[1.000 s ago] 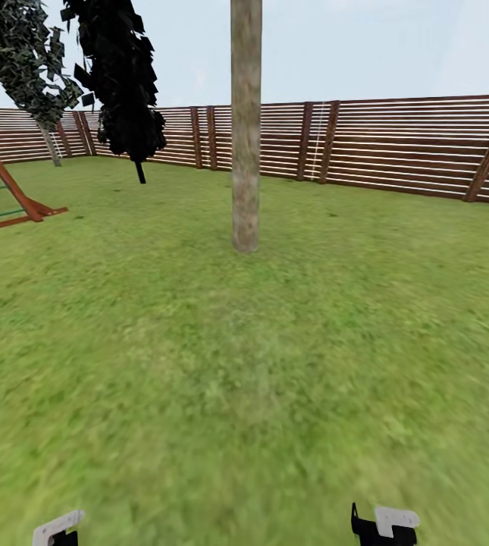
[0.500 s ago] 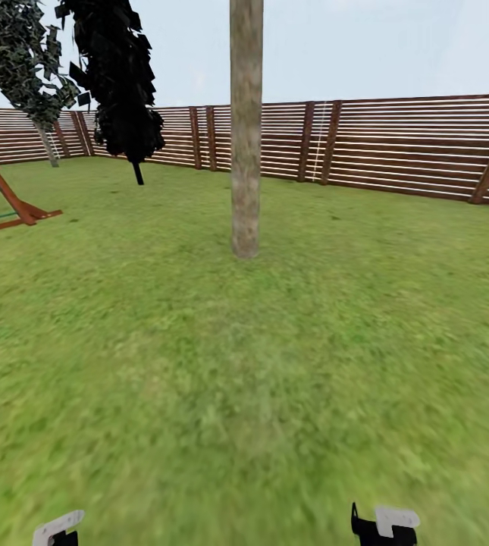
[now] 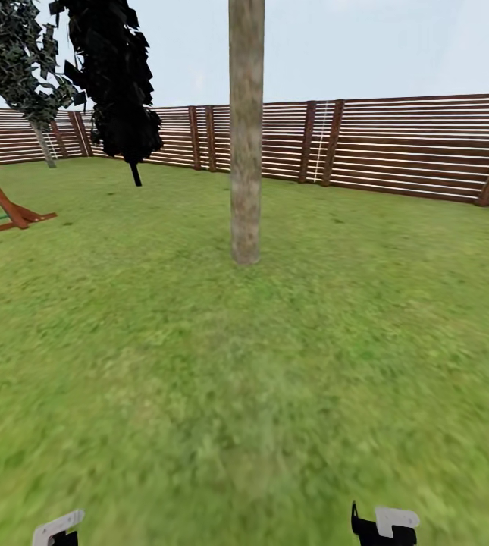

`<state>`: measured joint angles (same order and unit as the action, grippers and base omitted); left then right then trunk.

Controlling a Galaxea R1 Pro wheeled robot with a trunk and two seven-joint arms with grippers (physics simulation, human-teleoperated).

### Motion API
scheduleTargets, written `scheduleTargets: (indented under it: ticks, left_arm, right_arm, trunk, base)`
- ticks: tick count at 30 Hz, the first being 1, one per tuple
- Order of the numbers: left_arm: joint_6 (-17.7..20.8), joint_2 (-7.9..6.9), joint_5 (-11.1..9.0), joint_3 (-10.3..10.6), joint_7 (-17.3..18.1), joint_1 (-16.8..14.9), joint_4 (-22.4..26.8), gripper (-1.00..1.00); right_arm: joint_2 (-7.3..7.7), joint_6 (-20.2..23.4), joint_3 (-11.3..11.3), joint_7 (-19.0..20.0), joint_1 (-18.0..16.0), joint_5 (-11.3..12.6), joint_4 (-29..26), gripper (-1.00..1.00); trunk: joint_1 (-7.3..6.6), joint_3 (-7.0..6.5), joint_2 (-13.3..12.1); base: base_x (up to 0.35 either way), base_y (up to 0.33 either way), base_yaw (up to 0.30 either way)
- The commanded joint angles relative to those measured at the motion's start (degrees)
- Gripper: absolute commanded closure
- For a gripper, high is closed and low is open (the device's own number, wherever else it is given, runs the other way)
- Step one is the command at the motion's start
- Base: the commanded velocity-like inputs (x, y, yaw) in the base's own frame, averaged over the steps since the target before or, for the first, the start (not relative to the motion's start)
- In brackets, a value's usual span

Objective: In the garden, pick up the pesticide atomizer on the floor and spray pesticide onto both trees until each tree trunk is fully covered.

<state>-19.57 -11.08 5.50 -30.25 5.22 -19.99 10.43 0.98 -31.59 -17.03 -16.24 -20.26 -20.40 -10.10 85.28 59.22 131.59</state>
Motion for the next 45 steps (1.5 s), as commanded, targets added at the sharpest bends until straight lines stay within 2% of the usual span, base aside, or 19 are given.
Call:
scheduleTargets:
  ticks: [1, 27, 45]
  left_arm:
    - [-0.21, 0.00, 0.57, -0.50, 0.23, -0.05, -0.03, 1.00]
    - [-0.21, 0.02, 0.57, -0.44, 0.23, -0.05, -0.06, 1.00]
    - [-0.21, 0.03, 0.55, -0.48, 0.23, -0.05, -0.06, 1.00]
  right_arm:
    - [-0.01, -0.14, -0.29, -0.29, -0.05, -0.61, 0.08, -1.00]
    - [0.08, -0.11, -0.29, -0.20, -0.05, -0.61, 0.08, -1.00]
    - [-0.01, -0.06, -0.29, -0.20, -0.05, -0.61, 0.08, -1.00]
  trunk:
    - [0.03, 0.05, 0.02]
    - [0.03, 0.05, 0.02]
    - [0.03, 0.05, 0.02]
  base:
    - [0.340, 0.000, 0.000]
    - [0.340, 0.000, 0.000]
    - [0.340, -0.077, 0.000]
